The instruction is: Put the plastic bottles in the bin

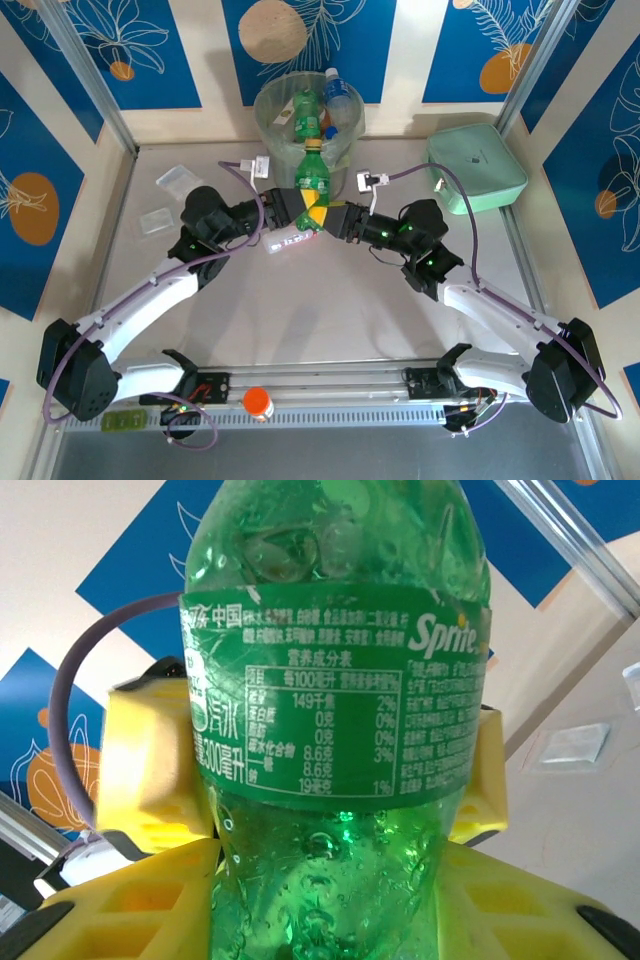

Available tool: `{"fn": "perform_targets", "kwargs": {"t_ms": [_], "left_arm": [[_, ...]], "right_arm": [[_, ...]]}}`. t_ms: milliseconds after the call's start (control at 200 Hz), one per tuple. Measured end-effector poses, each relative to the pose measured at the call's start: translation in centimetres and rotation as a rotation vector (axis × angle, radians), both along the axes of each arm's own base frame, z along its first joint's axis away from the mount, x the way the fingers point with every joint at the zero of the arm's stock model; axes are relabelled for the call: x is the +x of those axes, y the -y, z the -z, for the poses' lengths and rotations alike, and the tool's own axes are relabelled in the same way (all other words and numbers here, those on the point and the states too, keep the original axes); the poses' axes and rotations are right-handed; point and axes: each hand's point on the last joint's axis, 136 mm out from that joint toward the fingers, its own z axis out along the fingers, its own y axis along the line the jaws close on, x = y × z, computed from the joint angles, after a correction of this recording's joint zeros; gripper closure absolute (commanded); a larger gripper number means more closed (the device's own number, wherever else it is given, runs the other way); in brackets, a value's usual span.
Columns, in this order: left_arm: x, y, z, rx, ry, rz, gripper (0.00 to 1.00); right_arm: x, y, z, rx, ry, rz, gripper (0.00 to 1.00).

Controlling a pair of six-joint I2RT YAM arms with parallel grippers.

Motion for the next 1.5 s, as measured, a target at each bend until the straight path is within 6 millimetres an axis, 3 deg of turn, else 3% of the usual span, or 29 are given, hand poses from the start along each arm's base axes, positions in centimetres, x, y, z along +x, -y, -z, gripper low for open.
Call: {"fn": "perform_targets", "kwargs": {"t_ms": [120,225,365,480,665,875,1050,1230,1435,1500], "left_arm": [[0.0,0.0,0.1,0.005,0.002,-0.002,0.49],[0.2,0.1,0.4,0.042,0.014,-0.011,0.52],[1.4,-0.5,0.0,0.106,0.025,-0.064,0.55],[3.6,-2.3,-1.3,0.155,0.041,-0.148,0.59],[9.0,-5.3,-2.9,0.282,0.054,-0.324,0.61],[15.7,-5.9,-3.0,0.5,0.073,-0.48,0.61],[22.0,-6.2,-1.4,0.658,0.062,-0.59,0.62],[27.8,-6.4,0.6,0.787,0.074,-0.684,0.61],[30.8,-7.6,4.7,0.91,0.047,-0.746,0.58],[31.5,-7.8,5.2,0.923,0.054,-0.757,0.55]], "right_arm": [[0.1,0.1,0.1,0.001,-0.006,0.008,0.32],[0.2,0.2,0.7,-0.017,-0.024,0.029,0.21],[0.1,1.2,0.9,-0.05,-0.037,0.077,0.21],[-0.5,2.9,-0.1,-0.058,-0.005,0.128,0.21],[-1.5,5.8,-1.2,-0.08,0.047,0.212,0.21],[-2.6,7.3,0.8,-0.152,0.042,0.244,0.21],[-3.5,8.1,2.7,-0.202,0.023,0.247,0.21],[-4.4,8.7,3.2,-0.223,0.025,0.248,0.21],[-5.1,9.4,3.5,-0.243,0.026,0.257,0.21],[-5.2,9.5,3.7,-0.249,0.023,0.258,0.21]]}}
